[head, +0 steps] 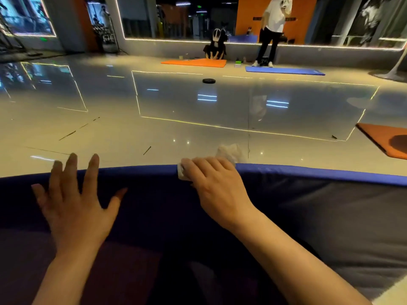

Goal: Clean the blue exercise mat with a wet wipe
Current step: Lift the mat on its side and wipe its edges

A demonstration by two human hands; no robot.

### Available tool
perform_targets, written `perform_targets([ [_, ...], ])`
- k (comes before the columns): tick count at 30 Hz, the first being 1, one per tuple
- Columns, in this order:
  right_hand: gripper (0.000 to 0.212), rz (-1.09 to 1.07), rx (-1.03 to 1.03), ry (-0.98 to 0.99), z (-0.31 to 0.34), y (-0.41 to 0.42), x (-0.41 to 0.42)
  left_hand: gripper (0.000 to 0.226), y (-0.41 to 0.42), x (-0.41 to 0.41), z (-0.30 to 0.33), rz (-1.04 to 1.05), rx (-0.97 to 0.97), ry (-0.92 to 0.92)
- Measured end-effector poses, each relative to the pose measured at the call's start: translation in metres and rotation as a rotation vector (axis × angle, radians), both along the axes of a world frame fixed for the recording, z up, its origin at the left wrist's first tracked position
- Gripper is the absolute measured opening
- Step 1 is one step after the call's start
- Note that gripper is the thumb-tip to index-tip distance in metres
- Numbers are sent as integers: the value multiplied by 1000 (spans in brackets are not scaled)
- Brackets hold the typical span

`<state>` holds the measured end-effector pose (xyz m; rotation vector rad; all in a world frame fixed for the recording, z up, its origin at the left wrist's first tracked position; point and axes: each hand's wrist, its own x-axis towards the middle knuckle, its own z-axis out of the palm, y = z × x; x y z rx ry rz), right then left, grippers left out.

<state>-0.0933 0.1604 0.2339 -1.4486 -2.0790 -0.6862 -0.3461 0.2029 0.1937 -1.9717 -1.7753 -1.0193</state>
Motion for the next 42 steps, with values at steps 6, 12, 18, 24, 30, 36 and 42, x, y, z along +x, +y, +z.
perform_targets([
  [6,38,-46,1,139,10,15,39,111,39,-80,-3,175,-165,29],
  [12,25,-309,94,192,54,-7,161,97,68,-63,31,128,-148,-103],
  [18,22,-513,25,295,62,-82,258,64,63,79,52,-101,-87,-36],
  [24,39,-595,-123,543,7,-122,270,51,54,146,44,-198,-201,11],
  [30,36,-535,-39,524,7,-108,270,61,60,136,37,-237,-216,108],
  [36,47,-556,-53,465,-5,-107,273,61,62,141,26,-210,-183,102],
  [42,62,-664,-48,366,-14,-100,267,59,69,139,23,-240,-148,100],
])
